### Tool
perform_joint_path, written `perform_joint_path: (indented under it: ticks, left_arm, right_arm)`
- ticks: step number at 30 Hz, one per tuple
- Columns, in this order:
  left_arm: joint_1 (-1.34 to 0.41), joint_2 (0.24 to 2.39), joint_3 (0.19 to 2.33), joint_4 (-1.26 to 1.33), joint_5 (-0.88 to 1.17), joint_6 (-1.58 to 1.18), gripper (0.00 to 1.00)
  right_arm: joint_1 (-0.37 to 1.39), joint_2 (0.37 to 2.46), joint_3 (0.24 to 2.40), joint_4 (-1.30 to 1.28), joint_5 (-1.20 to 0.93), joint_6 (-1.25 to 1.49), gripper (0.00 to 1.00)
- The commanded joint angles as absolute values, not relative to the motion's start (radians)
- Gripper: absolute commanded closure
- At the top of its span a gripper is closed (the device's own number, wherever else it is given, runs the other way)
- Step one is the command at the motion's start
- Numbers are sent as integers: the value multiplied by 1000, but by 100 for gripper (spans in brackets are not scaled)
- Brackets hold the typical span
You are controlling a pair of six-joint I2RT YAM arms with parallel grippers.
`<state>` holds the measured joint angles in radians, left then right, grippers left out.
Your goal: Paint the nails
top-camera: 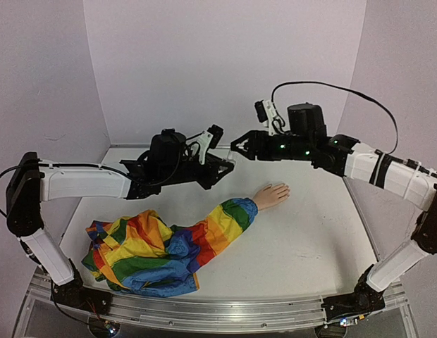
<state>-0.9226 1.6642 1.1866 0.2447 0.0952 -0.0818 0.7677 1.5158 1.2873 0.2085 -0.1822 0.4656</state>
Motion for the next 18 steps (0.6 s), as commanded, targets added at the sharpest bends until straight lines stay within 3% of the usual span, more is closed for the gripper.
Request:
perform_joint_path:
  ticks: [1,4,8,18]
  left_arm:
    - [-858,1604,1187,316,373,-179,100]
    - [-854,1601,1202,316,536,-181,100]
    - [-854,1612,1235,316,727,-212,100]
    - [-854,1625,1283,329,897,-265,100]
  right_arm:
    - [661,1442,1279,254,-542,381,38]
    - [618,1455,1256,320,-743,401,29]
    - [611,1492,1266,379,-908,422,28]
    - [611,1507,1252,465,-1035,458,49]
